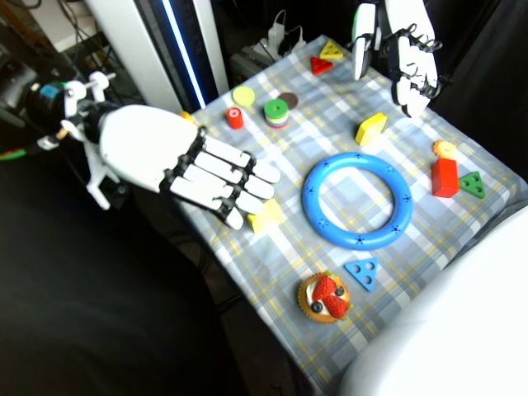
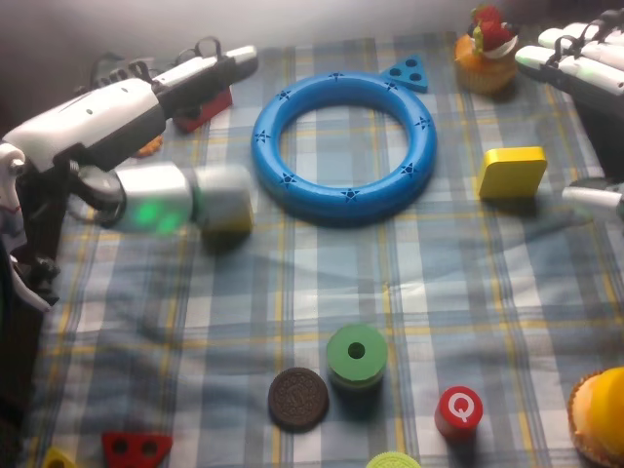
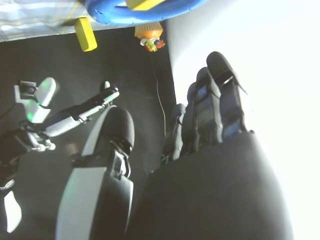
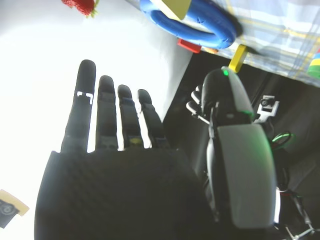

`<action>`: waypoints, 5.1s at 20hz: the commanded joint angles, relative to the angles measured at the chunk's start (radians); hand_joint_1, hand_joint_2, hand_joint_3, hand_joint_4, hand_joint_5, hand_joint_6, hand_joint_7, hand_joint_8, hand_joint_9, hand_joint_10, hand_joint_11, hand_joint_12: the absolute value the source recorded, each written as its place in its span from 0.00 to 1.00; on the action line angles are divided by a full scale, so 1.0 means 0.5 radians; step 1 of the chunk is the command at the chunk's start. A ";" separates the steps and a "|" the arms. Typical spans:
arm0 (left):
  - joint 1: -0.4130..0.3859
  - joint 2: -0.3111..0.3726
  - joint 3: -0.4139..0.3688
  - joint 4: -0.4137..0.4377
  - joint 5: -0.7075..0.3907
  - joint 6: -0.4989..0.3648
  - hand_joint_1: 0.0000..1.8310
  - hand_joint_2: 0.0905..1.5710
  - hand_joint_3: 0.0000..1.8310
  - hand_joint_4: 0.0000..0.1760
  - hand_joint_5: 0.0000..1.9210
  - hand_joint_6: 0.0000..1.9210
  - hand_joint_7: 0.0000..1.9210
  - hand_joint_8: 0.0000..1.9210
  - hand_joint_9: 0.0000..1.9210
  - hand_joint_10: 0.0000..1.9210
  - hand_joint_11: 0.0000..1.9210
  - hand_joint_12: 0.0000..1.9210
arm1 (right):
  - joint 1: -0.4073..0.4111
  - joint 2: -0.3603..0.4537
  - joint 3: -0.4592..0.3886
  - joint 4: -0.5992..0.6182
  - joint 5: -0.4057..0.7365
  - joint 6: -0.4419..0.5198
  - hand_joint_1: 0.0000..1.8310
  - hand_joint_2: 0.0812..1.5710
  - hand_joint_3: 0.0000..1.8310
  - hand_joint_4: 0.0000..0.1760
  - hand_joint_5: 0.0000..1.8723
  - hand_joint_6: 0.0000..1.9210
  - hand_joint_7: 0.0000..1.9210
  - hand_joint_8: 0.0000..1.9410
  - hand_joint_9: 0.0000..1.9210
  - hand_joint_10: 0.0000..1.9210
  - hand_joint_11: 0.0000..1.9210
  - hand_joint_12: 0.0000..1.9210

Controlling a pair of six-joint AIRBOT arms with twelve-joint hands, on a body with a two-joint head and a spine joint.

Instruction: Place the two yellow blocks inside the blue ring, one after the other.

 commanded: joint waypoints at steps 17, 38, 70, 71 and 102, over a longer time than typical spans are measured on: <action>-0.099 -0.281 0.233 -0.620 0.140 0.834 0.68 0.69 0.00 0.00 0.50 0.39 0.52 0.59 0.47 0.48 0.21 0.92 | -0.004 -0.001 0.016 0.044 0.262 -0.008 0.26 0.81 0.00 0.00 0.00 0.00 0.00 0.00 0.00 0.00 0.00 0.00; -0.644 -0.925 0.845 -0.823 0.562 1.110 0.66 0.73 0.00 0.00 0.45 0.60 0.47 0.74 0.54 0.96 0.52 1.00 | -0.018 -0.002 0.015 0.066 0.301 -0.007 0.26 0.81 0.00 0.16 0.00 0.00 0.00 0.00 0.00 0.00 0.00 0.00; -0.303 -0.163 0.042 0.050 -0.569 0.062 0.23 0.92 0.00 0.18 0.10 0.00 0.06 0.00 0.01 0.01 0.00 0.00 | 0.283 -0.492 0.472 0.169 -0.205 0.032 0.72 0.79 0.00 0.00 0.33 0.70 0.42 0.70 0.35 0.85 0.18 0.97; -0.283 -0.148 0.029 0.044 -0.588 0.061 0.23 0.92 0.00 0.18 0.10 0.00 0.06 0.00 0.01 0.01 0.00 0.00 | 0.311 -0.490 0.472 0.146 -0.204 0.032 0.72 0.79 0.00 0.00 0.33 0.70 0.42 0.70 0.35 0.85 0.18 0.97; 0.030 -0.082 -0.038 -0.151 -0.842 -0.099 0.39 0.88 0.00 0.00 0.24 0.00 0.13 0.00 0.10 0.00 0.00 0.38 | 0.776 -0.725 0.576 -0.048 -0.348 0.032 0.25 0.82 0.00 0.26 0.00 0.00 0.00 0.00 0.00 0.24 0.00 0.61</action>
